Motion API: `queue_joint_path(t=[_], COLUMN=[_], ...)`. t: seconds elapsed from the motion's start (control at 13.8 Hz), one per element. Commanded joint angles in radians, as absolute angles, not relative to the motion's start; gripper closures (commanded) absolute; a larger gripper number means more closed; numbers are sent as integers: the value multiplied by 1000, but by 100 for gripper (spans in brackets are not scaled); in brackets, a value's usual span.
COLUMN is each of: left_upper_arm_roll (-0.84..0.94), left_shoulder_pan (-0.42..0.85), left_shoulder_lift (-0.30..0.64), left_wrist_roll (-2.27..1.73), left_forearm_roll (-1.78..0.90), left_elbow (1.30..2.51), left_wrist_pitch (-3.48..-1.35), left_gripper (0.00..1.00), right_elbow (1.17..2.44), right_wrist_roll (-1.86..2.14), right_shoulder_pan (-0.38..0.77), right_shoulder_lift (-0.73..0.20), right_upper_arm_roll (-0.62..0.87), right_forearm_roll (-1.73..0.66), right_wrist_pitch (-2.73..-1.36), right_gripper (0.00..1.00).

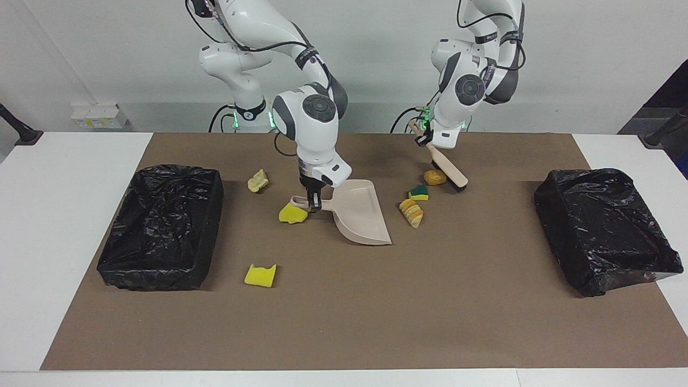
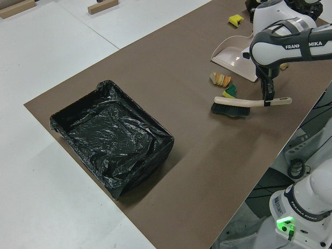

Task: Sweep and dump trash in bin
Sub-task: 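Lower the dustpan beside the crumbs while the left gripper sweeps toward it, then sweep the crusts and sponge into the dustpan with the left gripper's brush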

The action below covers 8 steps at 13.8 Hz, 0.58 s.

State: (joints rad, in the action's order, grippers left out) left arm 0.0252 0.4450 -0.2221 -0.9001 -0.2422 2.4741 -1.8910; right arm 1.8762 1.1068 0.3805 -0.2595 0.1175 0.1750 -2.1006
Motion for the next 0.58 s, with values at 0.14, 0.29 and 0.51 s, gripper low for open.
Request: queue_joint_path(t=[0.14,0.29,0.51], left_upper_arm_roll=[14,14,18], left_shoulder_pan=[453,453,472], left_shoulder_lift=[-141,-124,-97], left_wrist_roll=[-649,-556,-457], left_forearm_roll=[-319,-372,-445], left_elbow=[2393,2390,2361], left_wrist_pitch=[-1948,-1994,-2014], left_gripper=[100,100,100], right_elbow=[1904,1904,1905], right_wrist_roll=[938,928,914], right_shoulder_pan=[394,400,400], right_shoulder_lift=[-249,-247,-247], right_upper_arm_roll=[127,127,127], right_forearm_roll=[137,133,129], right_wrist_pitch=[-2121,-2120,-2117], right_gripper=[100,100,100])
